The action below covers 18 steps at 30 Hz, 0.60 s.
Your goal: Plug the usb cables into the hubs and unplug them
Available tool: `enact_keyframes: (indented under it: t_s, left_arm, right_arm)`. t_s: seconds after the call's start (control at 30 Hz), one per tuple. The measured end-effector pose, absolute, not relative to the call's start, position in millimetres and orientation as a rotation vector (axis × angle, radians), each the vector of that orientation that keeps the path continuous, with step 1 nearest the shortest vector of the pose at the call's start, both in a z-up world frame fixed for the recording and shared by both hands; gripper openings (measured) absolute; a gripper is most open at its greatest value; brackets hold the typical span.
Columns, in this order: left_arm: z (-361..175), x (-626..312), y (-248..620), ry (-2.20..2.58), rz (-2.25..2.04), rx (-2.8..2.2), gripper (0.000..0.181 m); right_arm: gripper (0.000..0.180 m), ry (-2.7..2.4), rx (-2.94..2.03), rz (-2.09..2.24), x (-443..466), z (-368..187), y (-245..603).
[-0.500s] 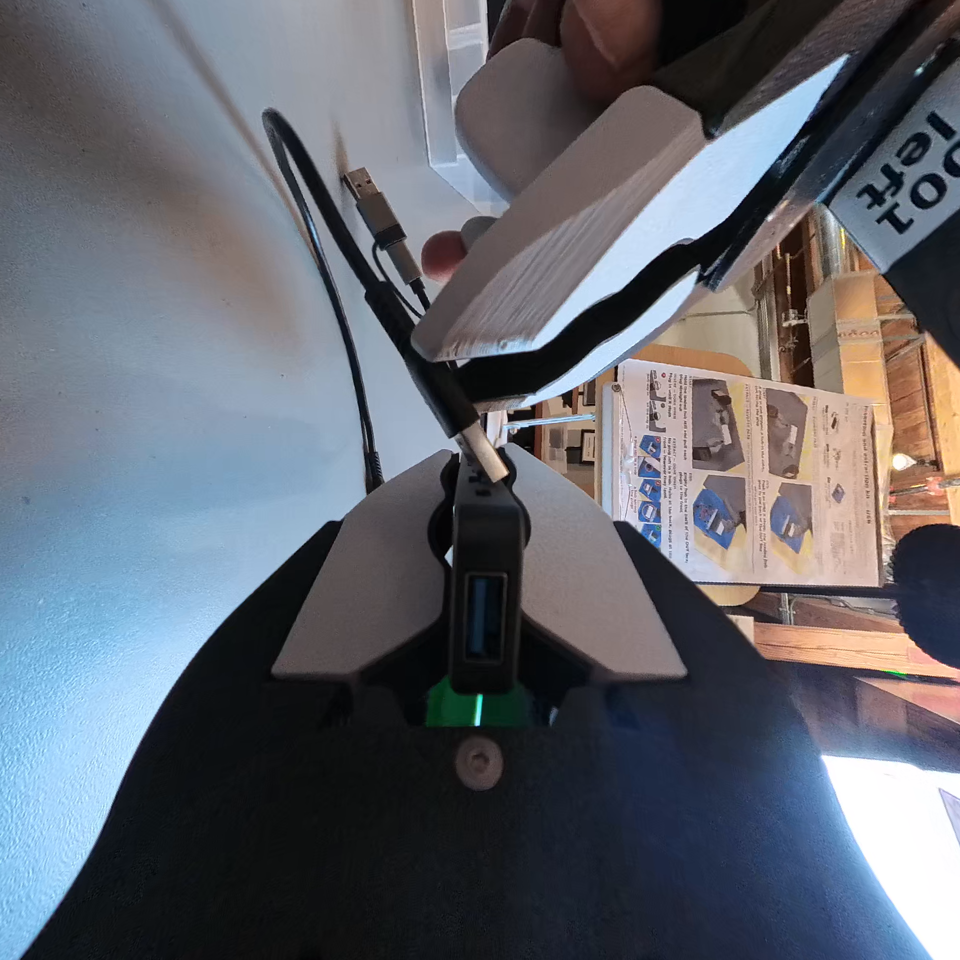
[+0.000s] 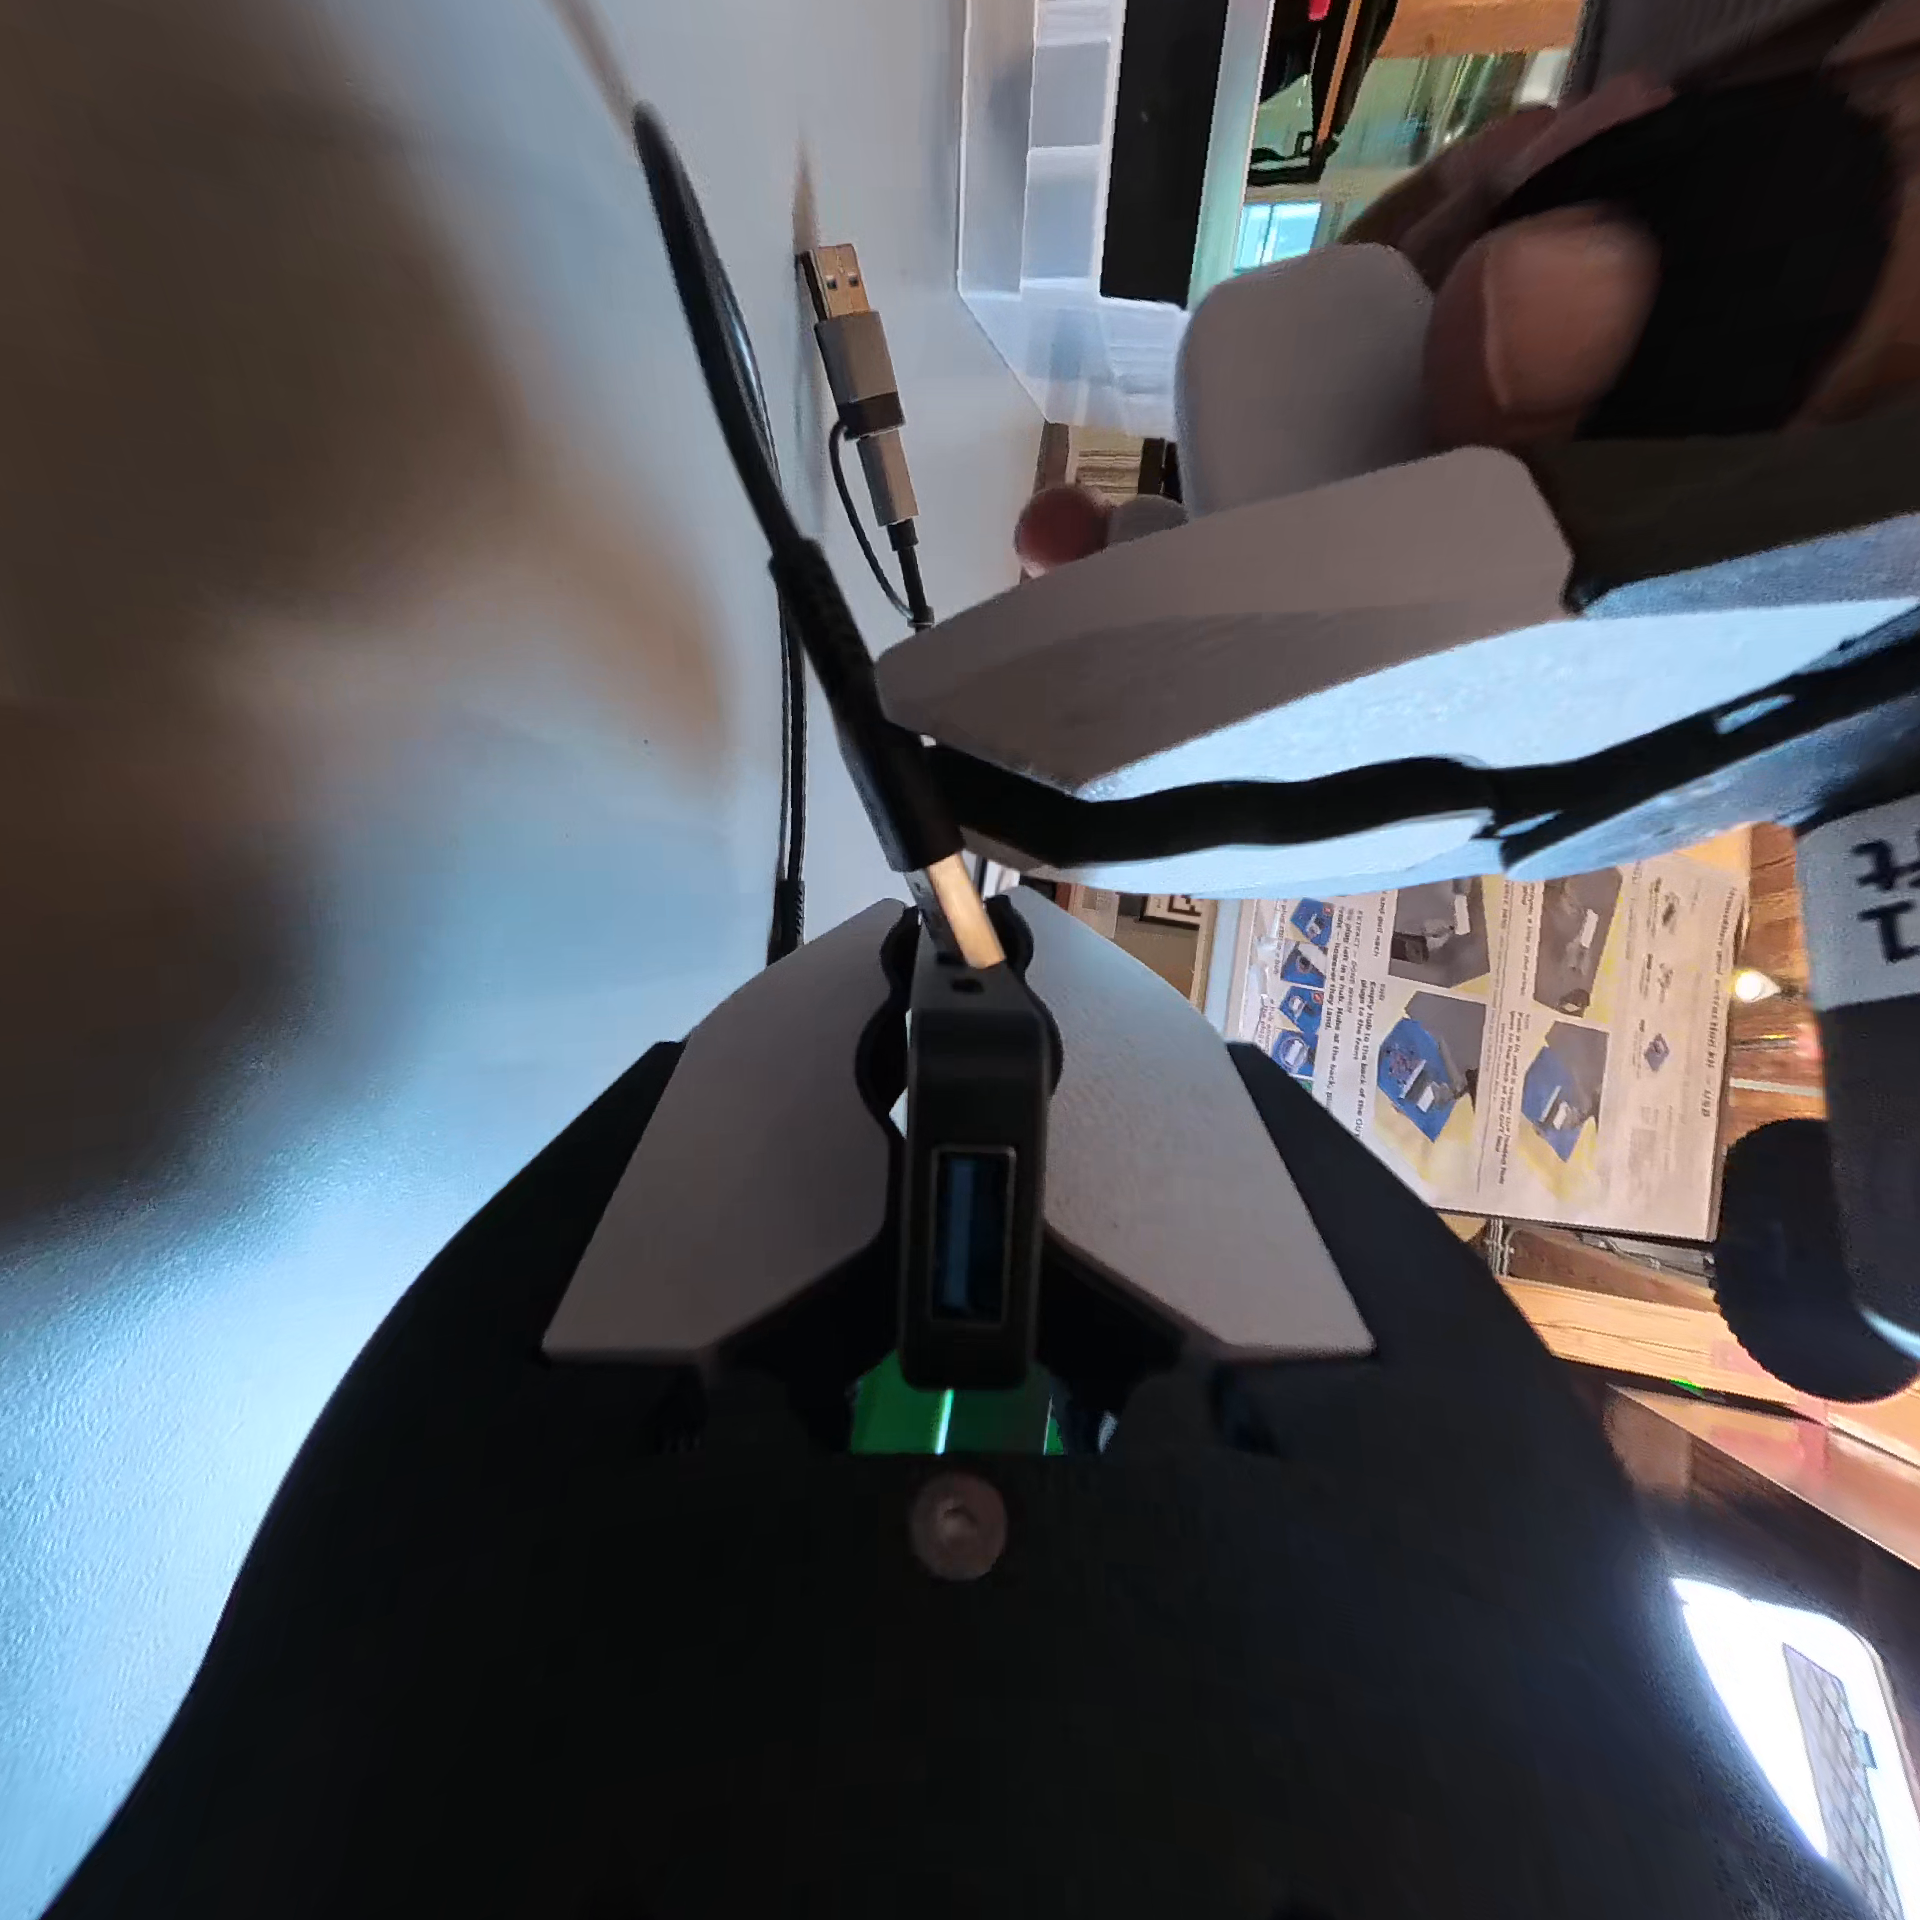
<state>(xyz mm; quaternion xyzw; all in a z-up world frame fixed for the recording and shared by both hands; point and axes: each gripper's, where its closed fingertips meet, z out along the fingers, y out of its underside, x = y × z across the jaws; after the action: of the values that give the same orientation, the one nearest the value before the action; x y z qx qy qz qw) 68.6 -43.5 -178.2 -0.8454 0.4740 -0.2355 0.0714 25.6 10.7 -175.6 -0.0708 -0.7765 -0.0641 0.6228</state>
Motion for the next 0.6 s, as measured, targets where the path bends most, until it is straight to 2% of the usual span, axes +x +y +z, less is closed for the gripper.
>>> enact_keyframes:
  t_s: [0.2,0.6]
  left_arm:
    - [-174.5,67.3,-46.6,1.502,-0.746,-2.661,0.014]
    - [-174.3,67.1,-47.0,1.685,-0.478,-2.771,0.014]
  right_arm:
    - [0.014,-1.797,-0.136,-0.148,29.0,-179.5,8.4]
    - [0.013,-1.793,-0.148,-0.118,29.9,-178.0,5.9]
